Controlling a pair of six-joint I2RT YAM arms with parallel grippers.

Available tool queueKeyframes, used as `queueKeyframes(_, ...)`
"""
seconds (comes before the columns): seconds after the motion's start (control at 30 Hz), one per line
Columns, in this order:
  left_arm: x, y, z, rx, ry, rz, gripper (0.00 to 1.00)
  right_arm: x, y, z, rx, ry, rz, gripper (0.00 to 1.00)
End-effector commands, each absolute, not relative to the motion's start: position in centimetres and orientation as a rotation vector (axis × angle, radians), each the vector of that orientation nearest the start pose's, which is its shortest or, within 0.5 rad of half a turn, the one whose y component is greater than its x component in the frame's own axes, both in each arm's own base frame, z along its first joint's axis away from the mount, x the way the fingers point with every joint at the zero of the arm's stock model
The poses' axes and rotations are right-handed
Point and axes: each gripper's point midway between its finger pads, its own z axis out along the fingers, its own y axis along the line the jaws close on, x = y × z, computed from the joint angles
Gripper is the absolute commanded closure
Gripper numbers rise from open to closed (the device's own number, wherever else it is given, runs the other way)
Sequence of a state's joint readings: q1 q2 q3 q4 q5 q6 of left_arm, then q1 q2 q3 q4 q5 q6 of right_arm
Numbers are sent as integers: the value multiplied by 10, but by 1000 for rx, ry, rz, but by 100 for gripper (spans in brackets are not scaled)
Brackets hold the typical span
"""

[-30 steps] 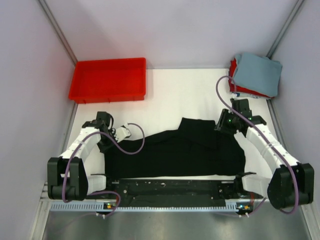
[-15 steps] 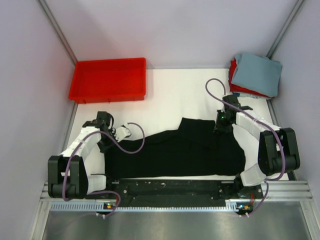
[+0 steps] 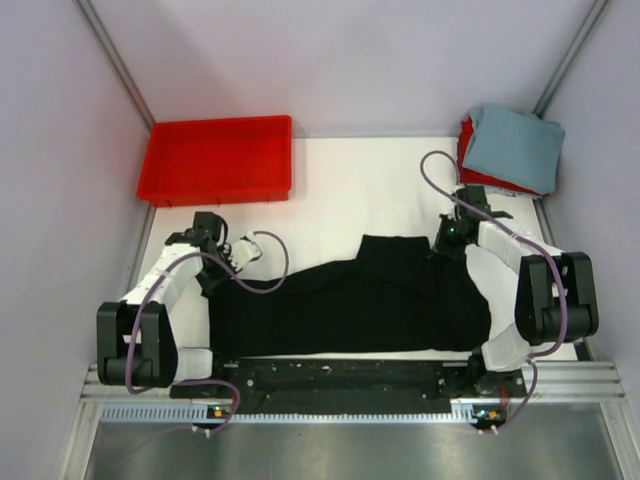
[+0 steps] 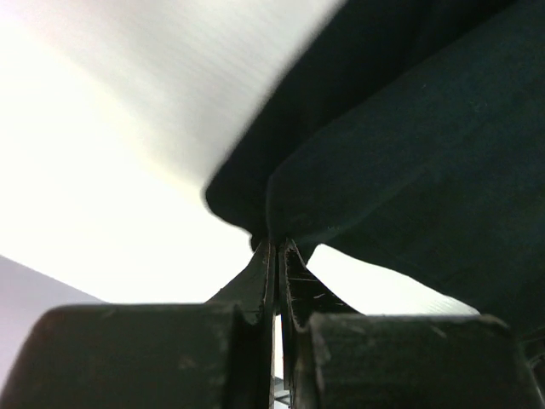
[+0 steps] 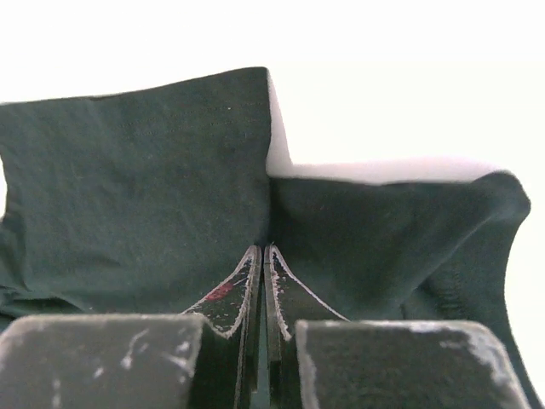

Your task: Fold and stack the t-shirts

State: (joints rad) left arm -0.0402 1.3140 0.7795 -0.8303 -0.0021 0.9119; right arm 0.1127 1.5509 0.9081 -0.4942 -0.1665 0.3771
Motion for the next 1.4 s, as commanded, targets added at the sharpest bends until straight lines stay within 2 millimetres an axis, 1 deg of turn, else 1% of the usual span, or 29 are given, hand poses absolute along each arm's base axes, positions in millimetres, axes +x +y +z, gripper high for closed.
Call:
queueKeyframes(0.0, 282, 21, 82, 1171, 2503, 227, 100, 369, 71, 105, 260, 2438, 501, 100)
queueKeyframes(0.03, 293, 21, 89, 1148, 2485, 236, 100, 384, 71, 122, 226, 2392, 518, 100)
queueKeyframes(0.07, 300, 14, 91, 1144, 2466, 194, 100, 396, 71, 135, 196, 2361, 524, 100)
queueKeyframes(0.13, 317, 15, 95, 1112, 2443, 224, 100, 412, 71, 156, 158, 2323, 524, 100)
queueKeyframes(0.17, 326, 16, 98, 1086, 2428, 245, 100, 416, 72, 163, 146, 2312, 526, 100)
queueKeyframes(0.2, 335, 25, 103, 1037, 2424, 320, 100, 421, 72, 173, 132, 2291, 527, 100)
queueKeyframes(0.27, 351, 31, 114, 962, 2391, 386, 100, 426, 71, 189, 113, 2263, 524, 100)
queueKeyframes(0.3, 355, 31, 118, 945, 2380, 393, 100, 427, 70, 195, 105, 2253, 519, 100)
queueKeyframes(0.37, 359, 31, 125, 930, 2360, 397, 100, 419, 72, 200, 88, 2262, 530, 100)
queueKeyframes(0.43, 356, 30, 126, 949, 2349, 396, 100, 401, 73, 199, 86, 2300, 537, 100)
queueKeyframes(0.47, 351, 28, 123, 976, 2353, 379, 100, 391, 72, 194, 96, 2324, 532, 100)
queueKeyframes(0.5, 343, 25, 120, 1020, 2357, 347, 100, 379, 69, 196, 113, 2334, 518, 100)
queueKeyframes(0.57, 324, 20, 112, 1093, 2367, 298, 100, 357, 62, 192, 163, 2370, 470, 100)
queueKeyframes(0.6, 308, 13, 103, 1149, 2377, 236, 100, 346, 59, 192, 178, 2376, 453, 100)
queueKeyframes(0.67, 284, 13, 91, 1222, 2398, 206, 100, 322, 59, 186, 215, 2397, 456, 100)
queueKeyframes(0.73, 259, 14, 76, 1284, 2439, 170, 100, 295, 61, 166, 263, 2450, 476, 100)
queueKeyframes(0.77, 248, 14, 68, 1318, 2459, 149, 100, 285, 61, 160, 286, 2461, 481, 100)
queueKeyframes(0.8, 239, 15, 59, 1340, 2482, 129, 100, 275, 62, 150, 311, 2481, 483, 100)
queueKeyframes(0.83, 230, 15, 51, 1358, 2507, 112, 100, 267, 62, 142, 335, 2494, 487, 100)
queueKeyframes(0.9, 219, 16, 40, 1381, 2535, 95, 100, 256, 58, 125, 382, 2525, 459, 100)
queueKeyframes(0.93, 217, 17, 36, 1393, 2539, 92, 100, 251, 57, 118, 401, 2540, 449, 100)
queueKeyframes(0.97, 216, 17, 34, 1392, 2543, 95, 100, 248, 49, 112, 464, 2543, 434, 100)
queueKeyframes(1.03, 215, 18, 33, 1404, 2549, 95, 100, 244, 44, 106, 509, 2536, 419, 100)
queueKeyframes(1.17, 215, 22, 35, 1432, 2551, 117, 100, 244, 37, 109, 539, 2501, 387, 100)
queueKeyframes(1.27, 224, 26, 47, 1421, 2527, 165, 100, 243, 39, 109, 536, 2507, 401, 100)
queueKeyframes(1.37, 236, 27, 69, 1387, 2488, 197, 100, 243, 39, 113, 528, 2506, 407, 100)
